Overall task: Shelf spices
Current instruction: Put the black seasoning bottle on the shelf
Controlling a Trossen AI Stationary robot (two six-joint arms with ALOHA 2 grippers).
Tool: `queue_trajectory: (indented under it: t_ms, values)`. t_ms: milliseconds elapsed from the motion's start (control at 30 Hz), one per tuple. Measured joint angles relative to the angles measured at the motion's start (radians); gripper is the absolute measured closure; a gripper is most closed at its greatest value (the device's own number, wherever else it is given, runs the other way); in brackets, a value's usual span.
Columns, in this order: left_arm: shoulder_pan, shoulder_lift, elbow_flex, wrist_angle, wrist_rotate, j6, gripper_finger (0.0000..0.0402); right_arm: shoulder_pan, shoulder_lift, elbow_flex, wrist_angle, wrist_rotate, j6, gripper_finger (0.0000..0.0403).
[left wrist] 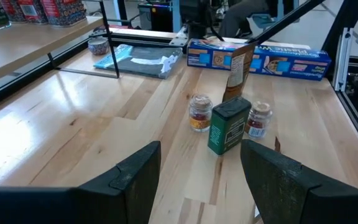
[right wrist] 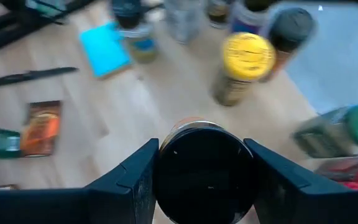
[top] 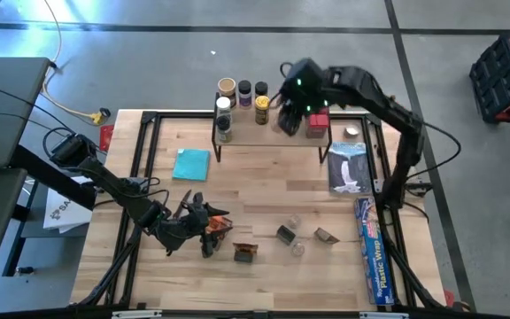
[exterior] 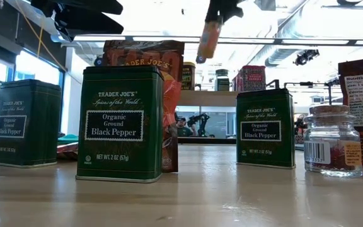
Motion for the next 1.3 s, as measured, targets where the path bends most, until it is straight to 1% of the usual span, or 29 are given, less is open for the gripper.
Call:
queue_trajectory:
  t_ms: [67,167,267,333,533,800,933,1133,1300]
  values:
    - [0.000,0.000,0.000,0.001,0.000,0.000,0.0186,-0.066,0.025,0.000,-0.003,-0.028,-0.030,0.0216]
    - [0.000,0.000,0.000,0.008,0.000,0.000,0.0186,-0.137,0.065,-0.001,-0.002,-0.039,-0.076,0.0216]
    - [0.004,0.000,0.000,0.016,0.000,0.007,0.0186,-0.182,0.100,-0.001,0.012,-0.071,-0.117,0.0216]
    - [0.007,0.000,0.000,0.021,0.000,0.011,0.0186,-0.199,0.125,-0.001,0.012,-0.074,-0.132,0.0216]
    - [0.013,-0.003,0.000,0.024,0.000,0.017,0.0186,-0.208,0.164,-0.001,0.023,-0.076,-0.168,0.0216]
    - [0.013,-0.003,0.000,0.044,0.000,0.027,0.0186,-0.208,0.221,0.000,0.042,-0.077,-0.168,0.0216]
    - [0.012,-0.003,0.000,0.044,0.004,0.027,0.0186,-0.207,0.230,0.001,0.075,-0.051,-0.169,0.0214]
    - [0.012,-0.003,0.000,0.044,0.008,0.027,0.0186,-0.209,0.235,-0.002,0.134,-0.029,-0.176,0.0157]
    - [0.012,-0.003,0.000,0.044,0.008,0.027,0.0186,-0.210,0.235,-0.002,0.142,0.062,-0.184,0.0148]
